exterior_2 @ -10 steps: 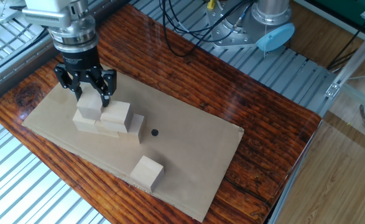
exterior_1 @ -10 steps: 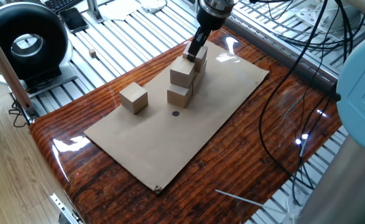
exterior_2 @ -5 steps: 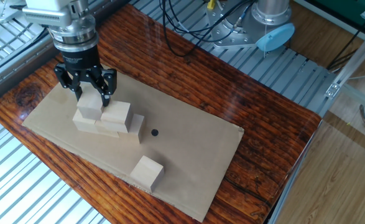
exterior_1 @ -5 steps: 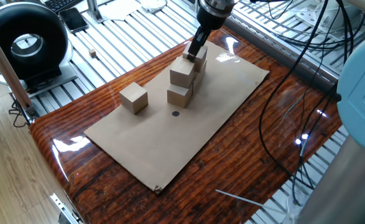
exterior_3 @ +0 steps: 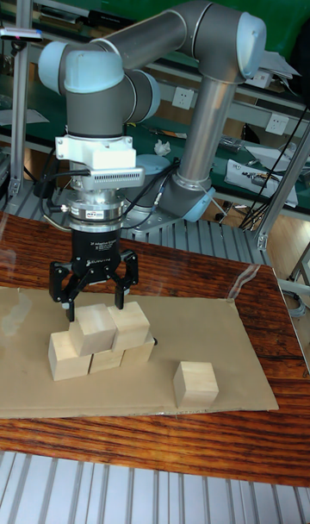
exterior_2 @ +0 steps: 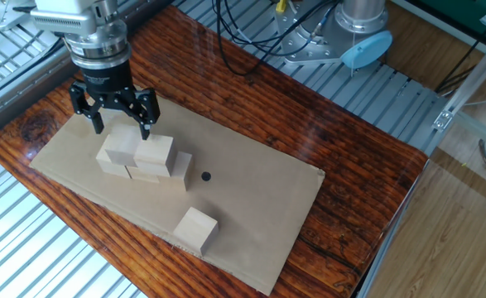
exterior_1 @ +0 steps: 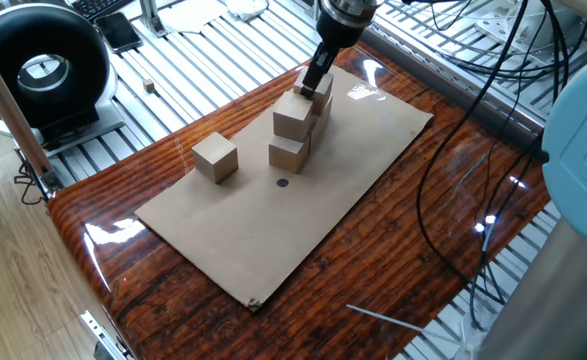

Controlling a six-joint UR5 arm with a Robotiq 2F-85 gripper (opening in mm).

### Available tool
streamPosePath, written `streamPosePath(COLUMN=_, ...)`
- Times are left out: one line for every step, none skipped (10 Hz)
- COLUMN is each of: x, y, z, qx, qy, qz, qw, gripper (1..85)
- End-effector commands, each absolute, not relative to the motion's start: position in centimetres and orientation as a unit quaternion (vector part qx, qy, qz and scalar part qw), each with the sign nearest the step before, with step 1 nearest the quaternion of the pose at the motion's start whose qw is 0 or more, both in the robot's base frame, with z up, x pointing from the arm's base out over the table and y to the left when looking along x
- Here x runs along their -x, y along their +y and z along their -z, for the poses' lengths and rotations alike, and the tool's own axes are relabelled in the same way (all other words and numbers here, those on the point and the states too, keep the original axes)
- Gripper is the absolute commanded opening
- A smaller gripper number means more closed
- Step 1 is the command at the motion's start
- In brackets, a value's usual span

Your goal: Stack the blocks into a pyramid shape

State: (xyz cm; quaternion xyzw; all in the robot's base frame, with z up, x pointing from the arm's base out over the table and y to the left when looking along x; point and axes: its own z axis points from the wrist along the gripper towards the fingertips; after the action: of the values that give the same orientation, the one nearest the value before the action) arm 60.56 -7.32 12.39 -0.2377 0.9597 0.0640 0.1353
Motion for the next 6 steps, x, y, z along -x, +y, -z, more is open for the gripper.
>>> streamPosePath(x=-60.8, y=-7.2, z=-12.6, qx=0.239, qy=0.958, qz=-0.068, qw=0.142, gripper=80.0)
streamPosePath(x=-60.8, y=-7.2, z=-12.7, qx=0.238, qy=0.958, qz=-0.068, qw=0.142, gripper=80.0)
streamPosePath(x=-60.4, y=-7.0, z=-12.9, qx=0.234, qy=0.96, qz=-0.072, qw=0.138, gripper=79.0)
streamPosePath(x=-59.5, y=-6.6, z=-13.7, qx=0.224, qy=0.963, qz=-0.08, qw=0.127, gripper=77.0)
streamPosePath(x=-58.8, y=-6.4, z=-14.9, qx=0.214, qy=0.967, qz=-0.075, qw=0.116, gripper=73.7)
streamPosePath(x=-58.5, y=-5.7, z=-16.0, qx=0.201, qy=0.971, qz=-0.073, qw=0.111, gripper=71.7)
